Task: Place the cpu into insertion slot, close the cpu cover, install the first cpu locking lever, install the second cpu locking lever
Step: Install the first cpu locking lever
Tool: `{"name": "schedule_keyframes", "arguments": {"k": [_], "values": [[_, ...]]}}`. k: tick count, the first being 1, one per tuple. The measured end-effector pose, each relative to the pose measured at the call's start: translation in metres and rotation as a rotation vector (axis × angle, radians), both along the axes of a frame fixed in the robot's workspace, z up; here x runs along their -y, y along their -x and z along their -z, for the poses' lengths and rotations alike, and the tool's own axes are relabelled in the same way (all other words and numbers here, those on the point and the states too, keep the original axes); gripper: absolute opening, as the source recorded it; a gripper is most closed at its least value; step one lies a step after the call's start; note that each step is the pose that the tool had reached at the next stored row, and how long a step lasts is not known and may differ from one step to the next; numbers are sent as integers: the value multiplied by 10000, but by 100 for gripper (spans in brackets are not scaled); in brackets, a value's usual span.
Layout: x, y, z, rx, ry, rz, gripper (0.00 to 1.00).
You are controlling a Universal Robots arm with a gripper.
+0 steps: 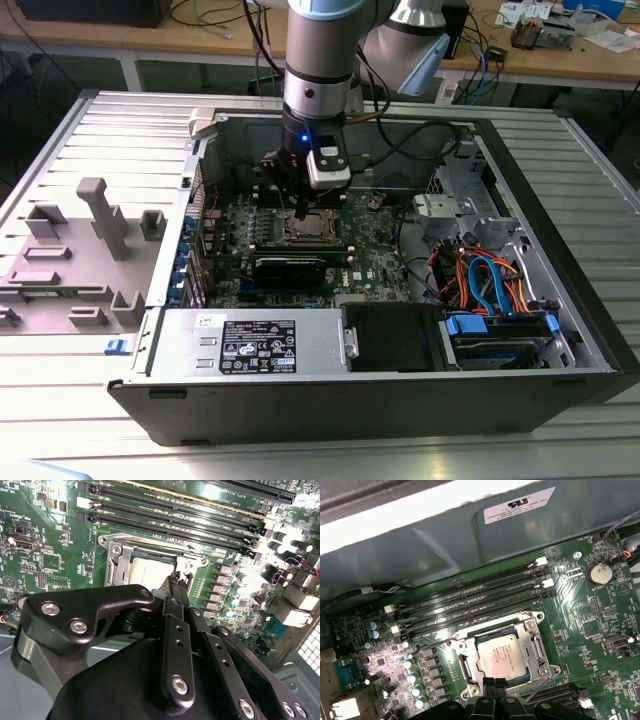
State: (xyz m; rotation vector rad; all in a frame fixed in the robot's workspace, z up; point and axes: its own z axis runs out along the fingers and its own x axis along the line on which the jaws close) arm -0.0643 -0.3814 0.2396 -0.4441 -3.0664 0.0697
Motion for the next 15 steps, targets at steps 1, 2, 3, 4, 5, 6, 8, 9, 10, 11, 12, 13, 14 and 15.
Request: {"name": "schedule_keyframes", "arguments": {"k": [1, 2, 3, 4, 5, 6, 8, 9, 10, 11, 12, 13, 14, 15], "values": [[0, 0, 0, 0, -2, -61, 11], [0, 0, 0, 0, -2, -101, 11], [0, 0, 0, 0, -2, -135, 11], [0, 0, 0, 0, -3, -198, 11], [0, 0, 0, 0, -3, -251, 11], [0, 0, 0, 0, -4, -307, 11], [0, 0, 0, 0, -3, -381, 11], [0, 0, 0, 0, -4, -409, 11], [0, 0, 0, 0, -3, -441, 11], [0, 0, 0, 0, -3, -489, 11], [0, 0, 0, 0, -4, -522, 11], [0, 0, 0, 0, -4, -551, 11], [0, 0, 0, 0, -4, -618, 11], [0, 0, 0, 0, -4, -650, 11]]}}
